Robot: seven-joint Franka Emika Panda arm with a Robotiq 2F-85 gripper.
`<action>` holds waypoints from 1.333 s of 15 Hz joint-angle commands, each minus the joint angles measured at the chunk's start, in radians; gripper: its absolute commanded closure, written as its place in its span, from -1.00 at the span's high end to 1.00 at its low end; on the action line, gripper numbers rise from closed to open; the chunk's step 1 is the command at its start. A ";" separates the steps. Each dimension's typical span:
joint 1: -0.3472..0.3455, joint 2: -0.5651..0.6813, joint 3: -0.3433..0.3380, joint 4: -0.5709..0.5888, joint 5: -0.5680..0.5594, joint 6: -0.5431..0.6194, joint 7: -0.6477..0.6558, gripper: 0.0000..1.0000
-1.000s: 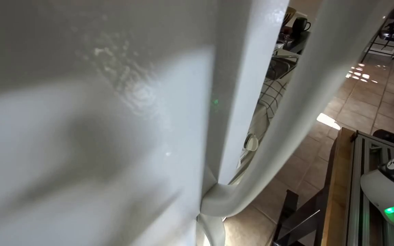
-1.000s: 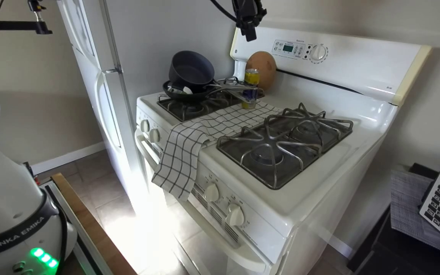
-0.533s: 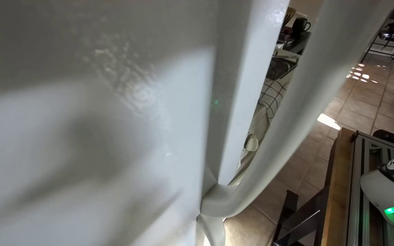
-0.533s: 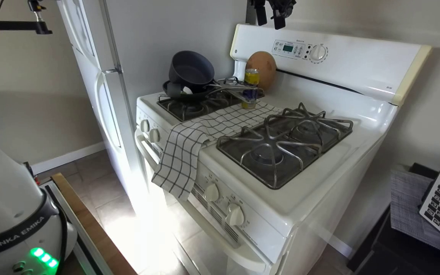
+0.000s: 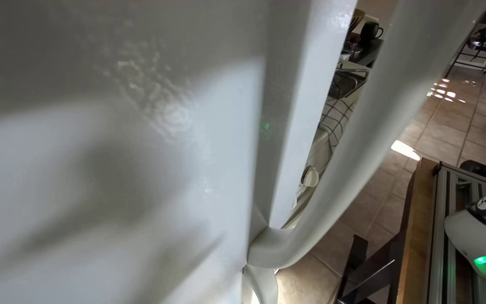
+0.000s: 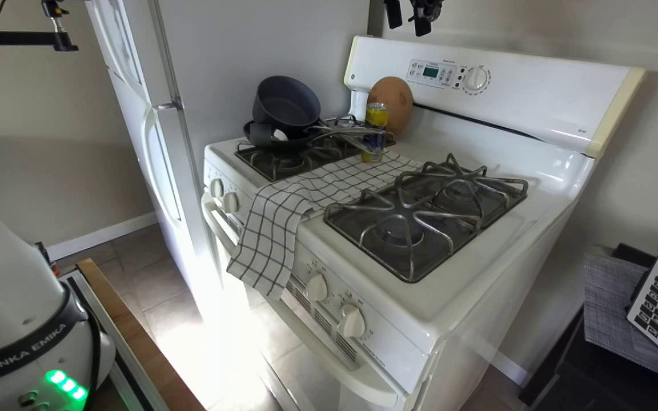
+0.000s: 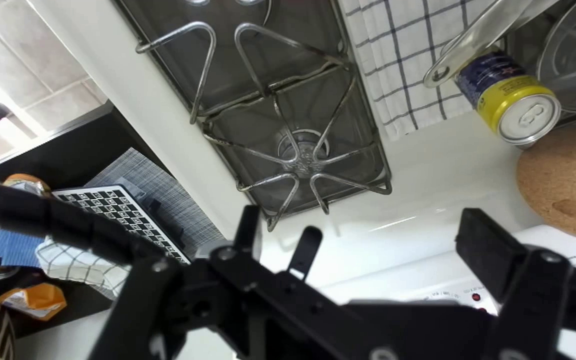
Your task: Lift the chopping board and put it on the right front plate on the stove
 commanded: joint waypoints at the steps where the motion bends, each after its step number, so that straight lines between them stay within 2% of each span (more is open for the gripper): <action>1: 0.012 0.001 -0.012 0.004 -0.002 -0.004 0.000 1.00; 2: 0.012 0.002 -0.012 0.005 -0.002 -0.004 0.000 1.00; 3: 0.014 0.034 0.002 0.048 -0.002 -0.008 0.079 1.00; 6: 0.021 0.155 0.059 0.216 -0.154 -0.071 0.318 1.00; 9: 0.089 0.281 0.094 0.393 -0.226 -0.204 0.435 1.00; 12: 0.167 0.419 0.098 0.561 -0.217 -0.252 0.505 1.00; 15: 0.224 0.562 0.086 0.722 -0.172 -0.210 0.581 1.00; 16: 0.198 0.451 0.103 0.575 -0.196 -0.197 0.551 1.00; 20: 0.204 0.484 0.103 0.607 -0.197 -0.196 0.555 1.00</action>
